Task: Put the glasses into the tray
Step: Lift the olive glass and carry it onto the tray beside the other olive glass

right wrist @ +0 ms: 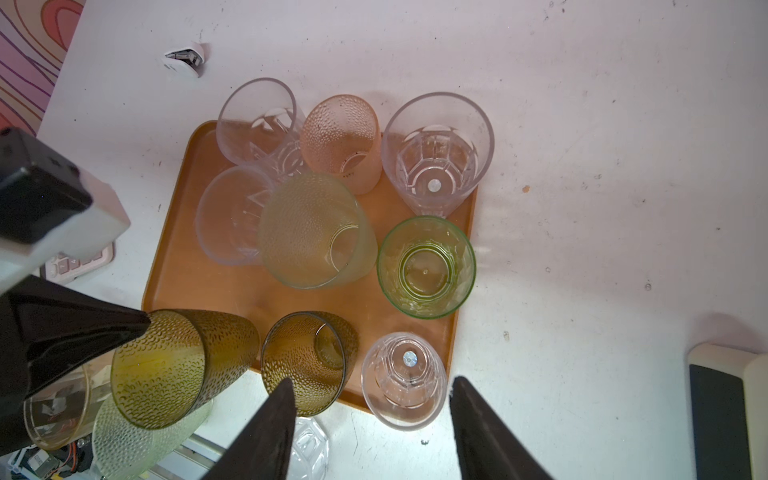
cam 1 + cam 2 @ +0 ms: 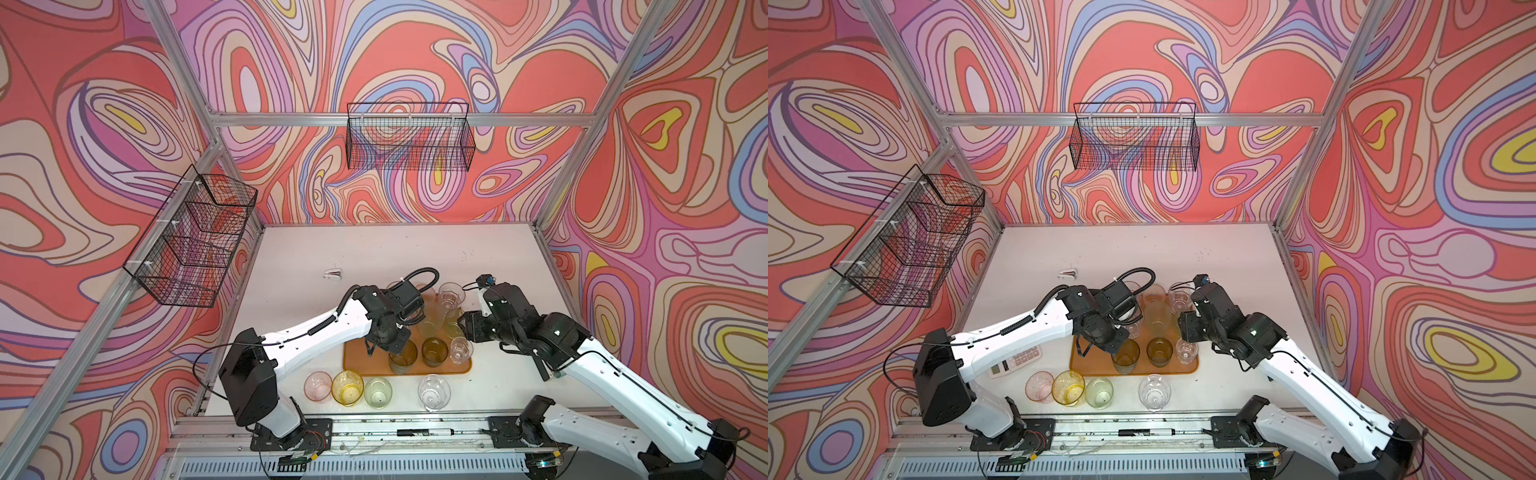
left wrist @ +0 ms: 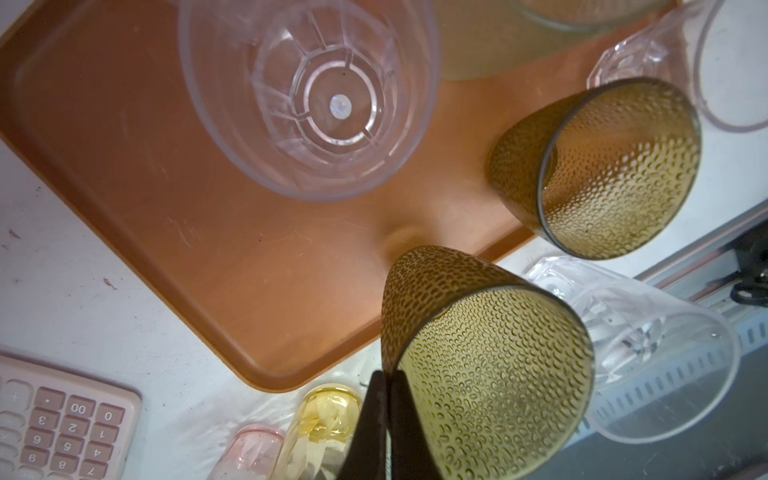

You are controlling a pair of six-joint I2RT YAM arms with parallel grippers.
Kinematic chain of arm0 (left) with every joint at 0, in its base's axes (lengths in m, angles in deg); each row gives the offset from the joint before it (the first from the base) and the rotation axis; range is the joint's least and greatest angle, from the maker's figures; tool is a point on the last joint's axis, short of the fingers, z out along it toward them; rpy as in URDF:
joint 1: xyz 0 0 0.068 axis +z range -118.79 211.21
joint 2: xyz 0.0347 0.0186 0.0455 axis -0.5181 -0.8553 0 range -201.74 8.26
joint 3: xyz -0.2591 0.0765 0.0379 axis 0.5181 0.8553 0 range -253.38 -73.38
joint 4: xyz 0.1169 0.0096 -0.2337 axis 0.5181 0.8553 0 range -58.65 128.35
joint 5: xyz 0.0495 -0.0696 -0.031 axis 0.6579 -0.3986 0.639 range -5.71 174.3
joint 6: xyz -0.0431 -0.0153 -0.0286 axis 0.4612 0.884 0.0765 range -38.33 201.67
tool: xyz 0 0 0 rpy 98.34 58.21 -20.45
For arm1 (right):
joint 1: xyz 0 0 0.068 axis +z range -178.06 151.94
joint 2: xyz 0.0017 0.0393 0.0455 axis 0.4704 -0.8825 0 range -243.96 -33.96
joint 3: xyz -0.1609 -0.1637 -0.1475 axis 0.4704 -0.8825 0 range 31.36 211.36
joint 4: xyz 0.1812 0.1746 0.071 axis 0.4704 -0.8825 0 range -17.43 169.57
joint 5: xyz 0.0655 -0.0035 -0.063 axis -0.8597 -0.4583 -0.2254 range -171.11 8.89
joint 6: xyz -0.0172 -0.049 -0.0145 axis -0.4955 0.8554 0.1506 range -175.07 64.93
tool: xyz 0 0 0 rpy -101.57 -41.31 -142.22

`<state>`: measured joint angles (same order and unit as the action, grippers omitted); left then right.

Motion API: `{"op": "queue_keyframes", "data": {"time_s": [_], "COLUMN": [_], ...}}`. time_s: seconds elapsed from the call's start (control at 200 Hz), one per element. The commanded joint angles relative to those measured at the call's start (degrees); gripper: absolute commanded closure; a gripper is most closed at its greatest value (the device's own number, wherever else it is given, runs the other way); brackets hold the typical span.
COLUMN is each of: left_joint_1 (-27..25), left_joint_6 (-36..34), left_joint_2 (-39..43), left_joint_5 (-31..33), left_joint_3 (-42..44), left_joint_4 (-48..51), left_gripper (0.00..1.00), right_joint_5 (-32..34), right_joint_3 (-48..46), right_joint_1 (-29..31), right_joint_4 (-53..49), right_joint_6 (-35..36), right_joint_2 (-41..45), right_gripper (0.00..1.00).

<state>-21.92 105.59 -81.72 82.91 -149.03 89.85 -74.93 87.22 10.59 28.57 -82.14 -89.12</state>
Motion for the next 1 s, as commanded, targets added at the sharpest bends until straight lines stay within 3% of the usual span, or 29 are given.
{"op": "queue_keyframes", "data": {"time_s": [0.0,0.992], "left_joint_1": [0.7,0.77], "left_joint_6": [2.27,4.54], "left_joint_2": [1.38,-1.59], "left_joint_5": [1.39,1.39], "left_joint_3": [-1.25,3.05], "left_joint_4": [-1.44,-6.91], "left_gripper": [1.0,1.0], "right_joint_5": [0.58,0.36], "right_joint_3": [-0.48,-0.84], "right_joint_1": [-0.22,-0.21], "right_joint_4": [-0.17,-0.04], "right_joint_6": [0.11,0.42], "right_joint_2": [0.89,0.92], "right_gripper": [0.38,0.38]}}
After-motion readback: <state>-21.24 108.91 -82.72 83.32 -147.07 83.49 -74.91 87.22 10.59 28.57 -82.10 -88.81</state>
